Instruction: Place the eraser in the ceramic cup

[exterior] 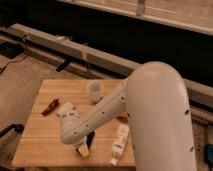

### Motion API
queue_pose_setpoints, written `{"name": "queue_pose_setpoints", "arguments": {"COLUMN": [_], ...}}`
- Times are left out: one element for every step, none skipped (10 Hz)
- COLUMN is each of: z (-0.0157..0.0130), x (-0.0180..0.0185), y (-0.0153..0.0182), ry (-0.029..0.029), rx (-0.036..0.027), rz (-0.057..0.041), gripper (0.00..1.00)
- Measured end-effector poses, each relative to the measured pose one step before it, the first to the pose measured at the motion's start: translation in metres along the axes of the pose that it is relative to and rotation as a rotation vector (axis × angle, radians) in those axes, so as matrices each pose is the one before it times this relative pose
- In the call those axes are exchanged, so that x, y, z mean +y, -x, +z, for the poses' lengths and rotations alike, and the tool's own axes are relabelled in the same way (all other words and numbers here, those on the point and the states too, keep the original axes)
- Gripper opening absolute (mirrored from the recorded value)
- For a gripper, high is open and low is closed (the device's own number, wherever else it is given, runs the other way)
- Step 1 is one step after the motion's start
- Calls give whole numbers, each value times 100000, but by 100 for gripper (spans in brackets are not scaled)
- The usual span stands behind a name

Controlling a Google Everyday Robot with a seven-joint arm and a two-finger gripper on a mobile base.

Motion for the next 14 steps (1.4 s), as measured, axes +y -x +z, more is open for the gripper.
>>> {"name": "queue_pose_setpoints", "arguments": {"z": [-187, -209, -183, -204, -114, -91, 64, 111, 128, 212, 189, 216, 208, 257], "x": [525, 330, 317, 280, 150, 41, -72, -350, -245, -428, -290, -247, -198, -177], "y": [-452, -396, -122, -21, -134, -245, 334, 407, 371, 304, 250, 203, 225, 328], "ry": [1317, 1121, 1109, 818, 180, -946, -1173, -1941, -1320, -2179, -1550, -1030, -902, -780], "rx": [-272, -37, -112, 164, 534, 2418, 1145, 2008, 1533, 2303, 1166, 412, 232, -89], "rz": [173, -290, 258, 200, -730, -1661, -1130, -455, -735, -1156, -619, -257, -7, 532], "gripper": [80, 80, 80, 80, 80, 80, 80, 80, 80, 80, 80, 80, 80, 80]}}
